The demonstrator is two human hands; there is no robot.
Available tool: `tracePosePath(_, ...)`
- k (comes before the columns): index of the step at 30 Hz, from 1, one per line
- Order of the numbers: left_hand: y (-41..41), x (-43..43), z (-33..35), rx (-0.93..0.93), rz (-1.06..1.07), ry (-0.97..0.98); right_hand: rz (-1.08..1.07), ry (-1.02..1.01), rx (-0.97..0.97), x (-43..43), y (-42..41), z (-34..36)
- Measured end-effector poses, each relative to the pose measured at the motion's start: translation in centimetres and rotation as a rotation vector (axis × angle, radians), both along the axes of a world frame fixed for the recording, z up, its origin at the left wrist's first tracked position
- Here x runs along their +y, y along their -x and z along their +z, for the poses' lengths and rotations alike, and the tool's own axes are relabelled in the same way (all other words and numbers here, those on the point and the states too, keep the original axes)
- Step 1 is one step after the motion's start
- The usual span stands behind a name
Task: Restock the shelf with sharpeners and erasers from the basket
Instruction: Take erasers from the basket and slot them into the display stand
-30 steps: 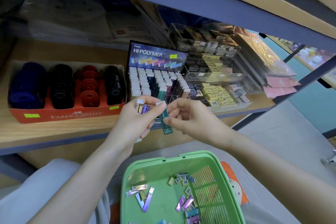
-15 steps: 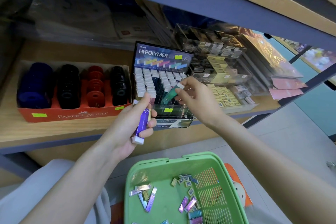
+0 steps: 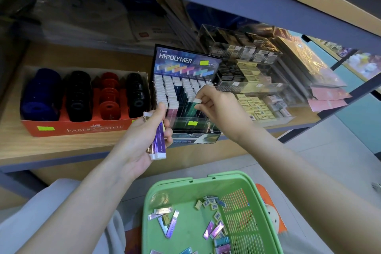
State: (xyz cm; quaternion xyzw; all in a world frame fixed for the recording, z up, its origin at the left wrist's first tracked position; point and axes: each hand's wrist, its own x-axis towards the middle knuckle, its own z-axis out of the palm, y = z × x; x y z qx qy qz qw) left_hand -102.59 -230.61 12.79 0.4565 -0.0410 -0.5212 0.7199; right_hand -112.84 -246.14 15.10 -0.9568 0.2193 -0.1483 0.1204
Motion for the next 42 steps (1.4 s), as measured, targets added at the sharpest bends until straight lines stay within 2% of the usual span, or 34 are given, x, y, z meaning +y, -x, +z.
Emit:
tracePosePath(6, 0.4, 0.3, 0.0, -0.138, 0.091, 0.055, -0.115, 0.074, -0.063, 1.7, -0.2, -1.1)
tracePosePath(8, 0.5, 0.5, 0.2, -0.233, 0.148, 0.071, -0.178, -0.082, -0.191, 3.2, 0.2, -0.8)
tracePosePath(10, 0.5, 0.7, 0.4, -0.324, 0.206, 0.086, -0.228, -0.333, -0.241, 5.3, 0.8, -0.6)
tracePosePath(15, 1.2, 0.7, 0.4, -0.402, 0.264, 0.132, -0.16, -0.931, -0.052, 10.1, 1.4, -0.9)
tracePosePath(17, 1.5, 0.7, 0.2, -0.441, 0.255, 0.123, -0.143, -1.061, -0.069, 10.8, 1.1, -1.0)
tracePosePath(19, 1.8, 0.8, 0.1, -0.398, 0.225, 0.111, -0.157, -1.131, -0.127, 10.9, 1.0, -1.0)
tracePosePath(24, 1.8, 1.3, 0.3, -0.162, 0.162, 0.066, -0.204, -1.131, -0.189, 10.4, 1.9, -0.9)
tracePosePath(28, 0.9, 1.7, -0.2, -0.224, 0.209, -0.094, -0.193, -1.135, -0.305, 9.7, 2.9, -0.3)
tracePosePath(30, 0.6, 1.9, -0.3, -0.234, 0.123, -0.134, -0.158, -1.185, -0.372, 9.3, 3.3, 0.1)
tracePosePath(36, 0.1, 2.2, -0.1, -0.008, -0.156, -0.084, -0.245, -1.181, -0.402, 7.0, 4.0, 0.4)
tracePosePath(39, 0.1, 2.5, -0.1, 0.099, -0.218, -0.036, -0.314, -1.069, -0.343, 5.7, 4.2, 0.7)
tracePosePath(42, 0.6, 2.4, -0.1, 0.179, -0.249, -0.051, -0.297, -1.089, -0.385, 4.6, 4.2, 1.2)
